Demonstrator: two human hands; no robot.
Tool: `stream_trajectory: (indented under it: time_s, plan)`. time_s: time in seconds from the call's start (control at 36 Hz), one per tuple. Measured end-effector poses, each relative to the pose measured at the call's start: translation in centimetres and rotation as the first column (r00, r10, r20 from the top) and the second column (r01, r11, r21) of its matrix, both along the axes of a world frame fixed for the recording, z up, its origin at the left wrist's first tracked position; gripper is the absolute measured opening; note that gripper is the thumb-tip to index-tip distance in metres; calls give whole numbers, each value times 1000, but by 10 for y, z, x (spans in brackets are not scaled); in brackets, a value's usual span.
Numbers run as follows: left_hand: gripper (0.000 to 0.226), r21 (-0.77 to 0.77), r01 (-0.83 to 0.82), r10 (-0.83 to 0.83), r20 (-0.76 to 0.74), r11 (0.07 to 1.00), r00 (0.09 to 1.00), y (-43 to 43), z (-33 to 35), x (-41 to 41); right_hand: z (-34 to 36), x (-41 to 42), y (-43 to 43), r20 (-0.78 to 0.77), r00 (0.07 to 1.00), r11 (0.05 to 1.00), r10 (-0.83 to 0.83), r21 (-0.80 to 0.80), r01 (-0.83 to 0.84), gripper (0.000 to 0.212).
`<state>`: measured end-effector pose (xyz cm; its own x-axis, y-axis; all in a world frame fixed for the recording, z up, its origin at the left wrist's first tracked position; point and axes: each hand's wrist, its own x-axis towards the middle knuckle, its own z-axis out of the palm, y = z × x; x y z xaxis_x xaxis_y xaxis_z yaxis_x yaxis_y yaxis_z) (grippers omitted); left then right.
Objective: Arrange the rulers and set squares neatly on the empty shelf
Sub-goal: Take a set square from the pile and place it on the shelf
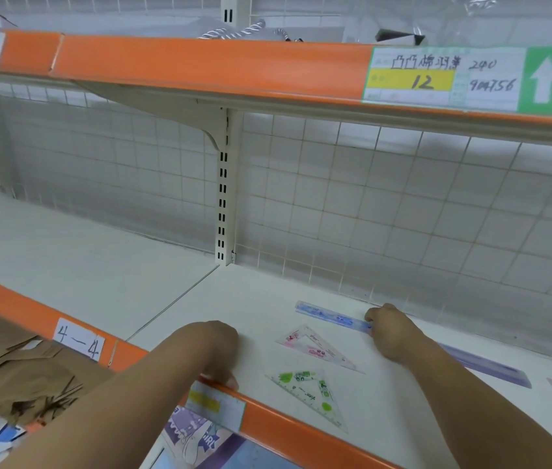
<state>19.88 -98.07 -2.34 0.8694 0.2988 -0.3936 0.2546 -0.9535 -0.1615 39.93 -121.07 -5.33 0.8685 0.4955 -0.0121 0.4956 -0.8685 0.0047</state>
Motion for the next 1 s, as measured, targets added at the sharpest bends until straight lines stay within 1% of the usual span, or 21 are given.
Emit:
stream_trajectory:
  time_s: [0.11,0.19,0.28,0.36,0.42,0.5,0.58,0.69,0.78,0.89,0.94,1.0]
  plan:
    - [58,4,12,-12,-11,1000,1000,-1,1,1,3,-11,1,9,1000,997,-6,83,5,31]
    - [58,3,9,-9,-15,1000,1000,0,0,1,8,-22,4,-6,1000,987,24,156,-23,35]
    - [60,11,18,-18,-5,1000,1000,1,0,1,15,-35,4,-13,999,981,40,192,-36,29]
    - [61,6,16,-16,-8,1000,1000,1,1,2,23,-48,3,-25,998,974,57,222,-50,16]
    - [60,-8,13,-13,-1,1000,1000,1,2,3,28,-59,4,-28,998,978,64,201,-58,7]
    - [60,-10,36,-35,15,999,999,-5,6,3,32,-79,7,-52,995,983,84,166,-75,15]
    - [56,-24,81,-80,50,996,996,-16,11,4,31,-97,7,-129,982,971,135,217,-105,18]
    - [56,-63,124,-118,88,990,989,-29,6,5,24,-120,11,-201,958,951,205,271,-147,15]
    - [60,-92,135,-125,109,987,986,-38,3,6,19,-134,15,-196,955,955,224,240,-174,18]
    - [72,-110,180,-164,140,978,976,-47,2,7,18,-147,18,-138,971,977,198,104,-185,35]
    - [69,-105,208,-191,151,973,970,-54,3,7,18,-151,17,-138,979,987,152,68,-144,39]
    - [63,-104,231,-213,158,967,964,-61,4,7,19,-154,16,-154,982,992,112,71,-102,33]
